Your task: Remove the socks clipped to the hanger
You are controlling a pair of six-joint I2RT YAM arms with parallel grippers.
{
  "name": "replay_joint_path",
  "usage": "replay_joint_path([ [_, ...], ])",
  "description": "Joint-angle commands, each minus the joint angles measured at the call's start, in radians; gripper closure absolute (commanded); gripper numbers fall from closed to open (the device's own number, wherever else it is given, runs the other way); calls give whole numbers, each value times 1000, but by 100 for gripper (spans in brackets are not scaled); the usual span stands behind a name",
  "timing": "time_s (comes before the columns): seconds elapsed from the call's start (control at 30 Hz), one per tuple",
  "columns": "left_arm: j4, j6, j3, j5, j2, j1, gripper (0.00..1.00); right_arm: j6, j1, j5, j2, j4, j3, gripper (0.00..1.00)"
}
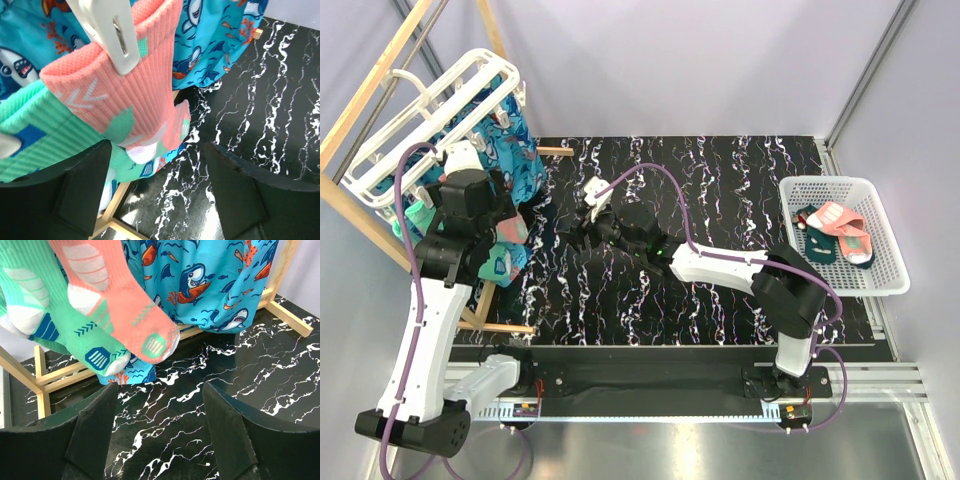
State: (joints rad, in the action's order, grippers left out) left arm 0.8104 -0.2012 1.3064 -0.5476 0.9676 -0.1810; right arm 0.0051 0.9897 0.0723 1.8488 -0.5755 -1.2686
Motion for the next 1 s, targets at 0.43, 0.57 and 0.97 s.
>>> replay_joint_path([
  [0.43,-85,-20,-41,-129,-20,8,20,-40,-2,-5,-39,-38,5,27],
  [0.57,-114,-4,-56,-123,-27,12,19,-42,-2,-6,-42,-40,9,27],
  [0.97,-140,32,-38,-31,56,41,16,-54,0,-8,-56,-43,23,24],
])
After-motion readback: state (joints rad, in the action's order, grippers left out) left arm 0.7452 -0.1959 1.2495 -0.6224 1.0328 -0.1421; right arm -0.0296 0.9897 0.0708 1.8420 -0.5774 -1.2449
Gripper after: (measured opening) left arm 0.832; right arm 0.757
